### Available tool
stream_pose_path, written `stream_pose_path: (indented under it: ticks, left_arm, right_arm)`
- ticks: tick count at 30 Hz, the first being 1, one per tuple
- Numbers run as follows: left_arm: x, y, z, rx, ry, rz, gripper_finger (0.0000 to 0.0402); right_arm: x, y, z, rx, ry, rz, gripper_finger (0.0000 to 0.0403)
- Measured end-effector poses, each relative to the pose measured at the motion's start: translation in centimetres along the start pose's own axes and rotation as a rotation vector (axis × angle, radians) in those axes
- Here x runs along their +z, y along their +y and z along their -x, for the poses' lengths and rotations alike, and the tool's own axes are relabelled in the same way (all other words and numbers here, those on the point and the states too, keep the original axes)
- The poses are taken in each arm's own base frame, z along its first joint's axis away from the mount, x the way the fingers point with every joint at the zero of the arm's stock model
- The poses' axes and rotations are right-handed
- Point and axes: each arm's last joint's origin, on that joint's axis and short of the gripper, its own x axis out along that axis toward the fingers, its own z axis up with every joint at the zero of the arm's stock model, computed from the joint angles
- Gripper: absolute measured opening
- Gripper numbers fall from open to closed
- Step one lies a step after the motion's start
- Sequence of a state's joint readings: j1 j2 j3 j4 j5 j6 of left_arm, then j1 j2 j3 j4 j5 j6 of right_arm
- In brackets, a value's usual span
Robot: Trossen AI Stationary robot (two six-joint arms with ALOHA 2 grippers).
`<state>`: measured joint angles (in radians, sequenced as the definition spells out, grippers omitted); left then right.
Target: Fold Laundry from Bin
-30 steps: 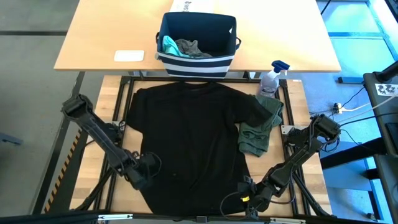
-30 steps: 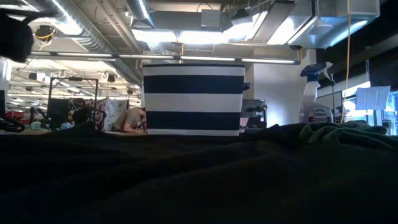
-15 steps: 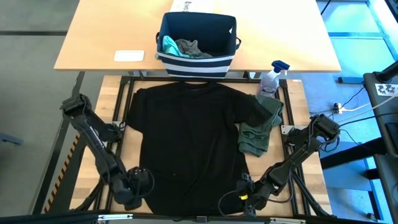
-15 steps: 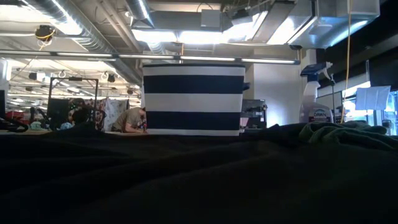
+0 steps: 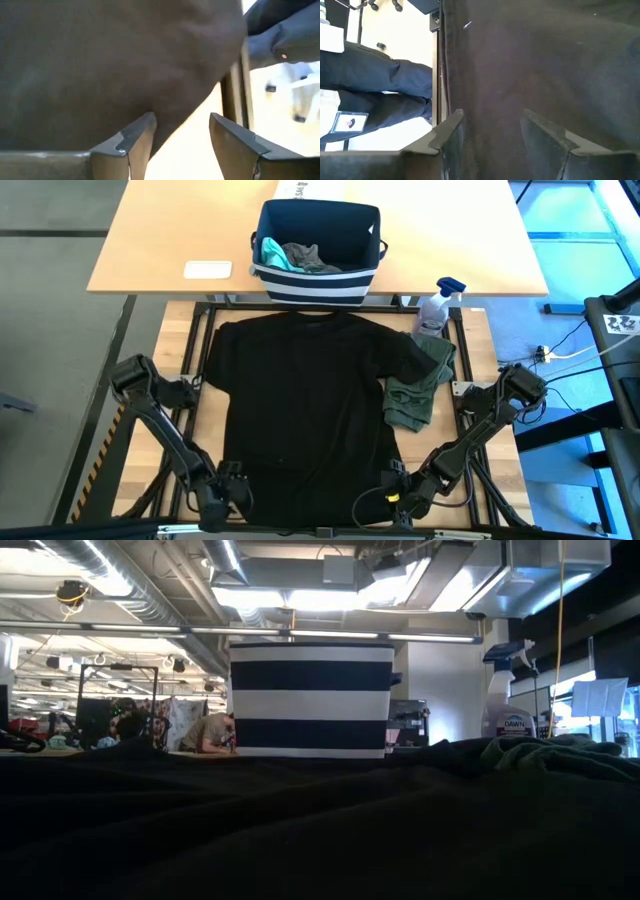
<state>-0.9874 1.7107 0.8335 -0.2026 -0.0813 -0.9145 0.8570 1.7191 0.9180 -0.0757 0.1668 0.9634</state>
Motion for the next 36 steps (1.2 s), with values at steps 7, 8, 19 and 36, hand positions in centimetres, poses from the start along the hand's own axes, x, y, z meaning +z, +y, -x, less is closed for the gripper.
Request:
stream_pose_path:
  ticks: [7, 8, 19, 36]
  left_arm:
    - [0.3, 0.9, -1.0, 0.039, 0.034, 0.023, 0.0132]
    - [0.5, 1.0, -1.0, 0.037, 0.044, 0.06, 0.0113]
    - [4.7, 2.8, 5.0, -0.308, 0.216, 0.237, 0.0002]
    - [3.1, 2.6, 6.9, -0.088, 0.053, -0.102, 0.0116]
  right_arm:
    - [0.0, -0.1, 0.0, -0.009, -0.004, 0.001, 0.0192]
    - [0.0, -0.1, 0.0, -0.013, -0.007, 0.001, 0.0192]
    - [0.0, -0.4, 0.0, -0.065, -0.034, 0.008, 0.0192]
    - [0.0, -0.4, 0.0, -0.072, -0.052, -0.031, 0.0192]
